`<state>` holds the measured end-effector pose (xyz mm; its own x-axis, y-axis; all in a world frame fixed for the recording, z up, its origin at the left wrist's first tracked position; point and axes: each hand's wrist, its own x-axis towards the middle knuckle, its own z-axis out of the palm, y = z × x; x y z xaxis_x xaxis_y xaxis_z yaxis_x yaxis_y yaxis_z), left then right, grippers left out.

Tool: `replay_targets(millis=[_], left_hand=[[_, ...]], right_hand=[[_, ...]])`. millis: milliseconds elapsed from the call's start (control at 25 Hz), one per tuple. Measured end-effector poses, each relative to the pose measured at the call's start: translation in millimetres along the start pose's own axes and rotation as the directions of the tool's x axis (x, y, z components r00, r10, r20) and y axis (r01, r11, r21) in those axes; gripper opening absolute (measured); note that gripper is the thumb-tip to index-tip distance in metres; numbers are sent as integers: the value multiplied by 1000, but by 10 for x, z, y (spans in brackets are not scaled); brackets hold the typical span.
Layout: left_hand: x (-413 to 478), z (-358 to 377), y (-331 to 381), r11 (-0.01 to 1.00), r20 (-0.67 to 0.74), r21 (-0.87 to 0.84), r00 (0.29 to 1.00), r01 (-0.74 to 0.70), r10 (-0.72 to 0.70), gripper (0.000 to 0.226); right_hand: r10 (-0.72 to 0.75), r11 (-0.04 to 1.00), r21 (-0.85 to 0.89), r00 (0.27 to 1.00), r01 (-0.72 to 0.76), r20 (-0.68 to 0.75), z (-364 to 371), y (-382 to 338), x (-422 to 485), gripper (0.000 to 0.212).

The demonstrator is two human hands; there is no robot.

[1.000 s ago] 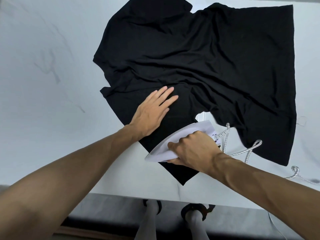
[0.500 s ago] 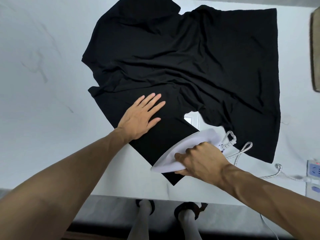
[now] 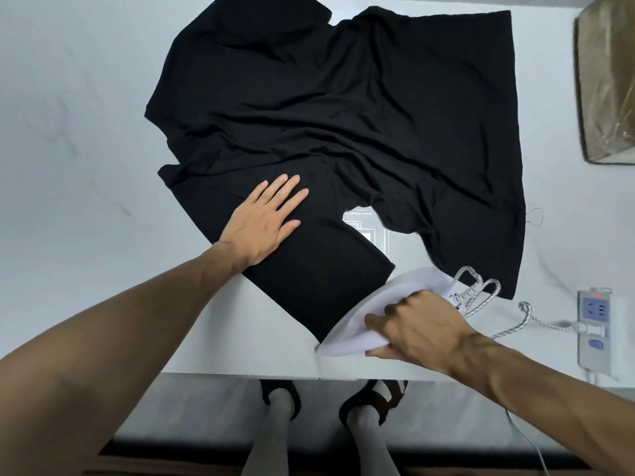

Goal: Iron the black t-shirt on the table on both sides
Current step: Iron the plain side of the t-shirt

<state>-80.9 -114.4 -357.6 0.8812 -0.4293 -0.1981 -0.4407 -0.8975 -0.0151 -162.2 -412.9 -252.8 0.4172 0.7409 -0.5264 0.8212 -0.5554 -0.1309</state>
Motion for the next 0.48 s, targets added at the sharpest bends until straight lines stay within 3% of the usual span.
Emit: replay_targets(millis=[120,240,480], left_hand=[[-72,-43,66,990,8,-124,998,66,-66,56],[-100,-53,58,983,31,-137,993,120,-116,59],[-103,27,-23,984,79,-121,989,131,-122,61]], right_hand=[[54,998,-36,992,-58,-111,-222,142,101,44],[-18,990,-138,977,-12,-212,-516,204,482,45],[17,974,-220,991,-46,-132,-709,237,1027,53]])
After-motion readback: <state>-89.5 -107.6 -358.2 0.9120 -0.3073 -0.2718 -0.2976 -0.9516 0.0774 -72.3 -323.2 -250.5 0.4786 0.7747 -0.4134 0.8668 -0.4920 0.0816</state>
